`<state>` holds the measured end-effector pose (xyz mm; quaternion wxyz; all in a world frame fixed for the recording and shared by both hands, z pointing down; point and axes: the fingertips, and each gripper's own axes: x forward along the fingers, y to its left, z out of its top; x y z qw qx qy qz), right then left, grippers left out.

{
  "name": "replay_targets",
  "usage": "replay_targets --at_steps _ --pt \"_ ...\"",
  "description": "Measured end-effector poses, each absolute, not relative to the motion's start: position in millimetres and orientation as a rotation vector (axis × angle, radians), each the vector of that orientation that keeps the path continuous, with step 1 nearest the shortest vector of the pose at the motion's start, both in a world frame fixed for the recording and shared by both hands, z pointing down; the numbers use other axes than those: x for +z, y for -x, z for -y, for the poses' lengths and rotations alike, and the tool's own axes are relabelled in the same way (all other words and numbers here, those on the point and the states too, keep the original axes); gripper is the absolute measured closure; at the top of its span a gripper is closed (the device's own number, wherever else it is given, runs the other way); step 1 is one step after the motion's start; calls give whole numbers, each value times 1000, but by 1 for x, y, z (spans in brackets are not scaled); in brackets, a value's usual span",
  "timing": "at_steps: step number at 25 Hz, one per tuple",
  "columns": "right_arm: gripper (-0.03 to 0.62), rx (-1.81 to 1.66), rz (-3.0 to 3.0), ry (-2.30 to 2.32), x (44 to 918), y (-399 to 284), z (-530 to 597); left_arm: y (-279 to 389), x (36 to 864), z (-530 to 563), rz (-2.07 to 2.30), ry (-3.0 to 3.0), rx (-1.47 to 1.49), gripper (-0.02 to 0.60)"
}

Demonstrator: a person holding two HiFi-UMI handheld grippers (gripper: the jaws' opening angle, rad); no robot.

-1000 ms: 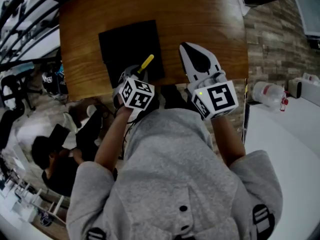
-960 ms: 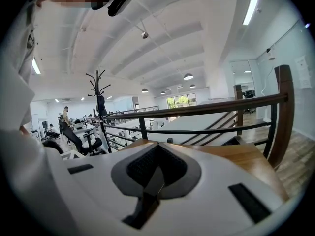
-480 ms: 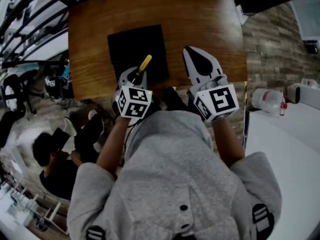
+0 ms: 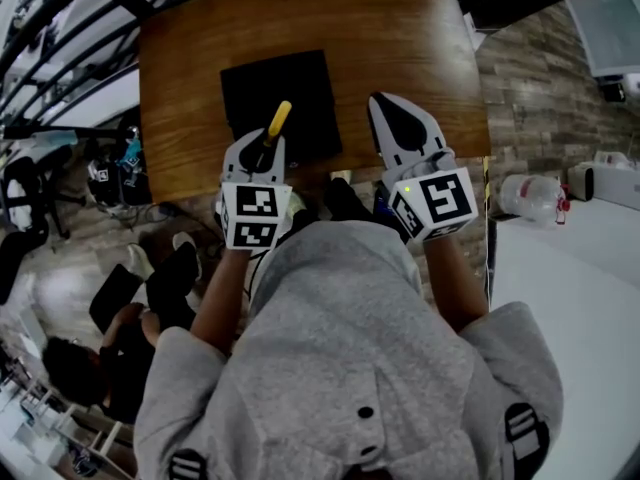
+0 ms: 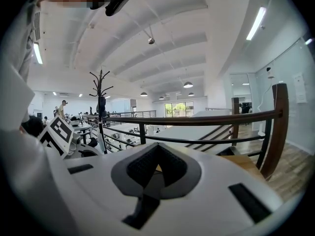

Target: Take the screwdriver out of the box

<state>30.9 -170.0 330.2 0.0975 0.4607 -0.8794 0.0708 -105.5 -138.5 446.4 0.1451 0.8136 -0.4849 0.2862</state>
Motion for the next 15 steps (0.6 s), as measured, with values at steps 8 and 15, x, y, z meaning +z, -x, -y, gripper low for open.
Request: replay_targets --at_steps 8,15 --pt "579 165 2611 -1362 319 -6 153 143 397 133 1547 -2376 641 500" --pt "579 142 2630 -1389 311 9 134 166 365 117 1636 -2389 524 500"
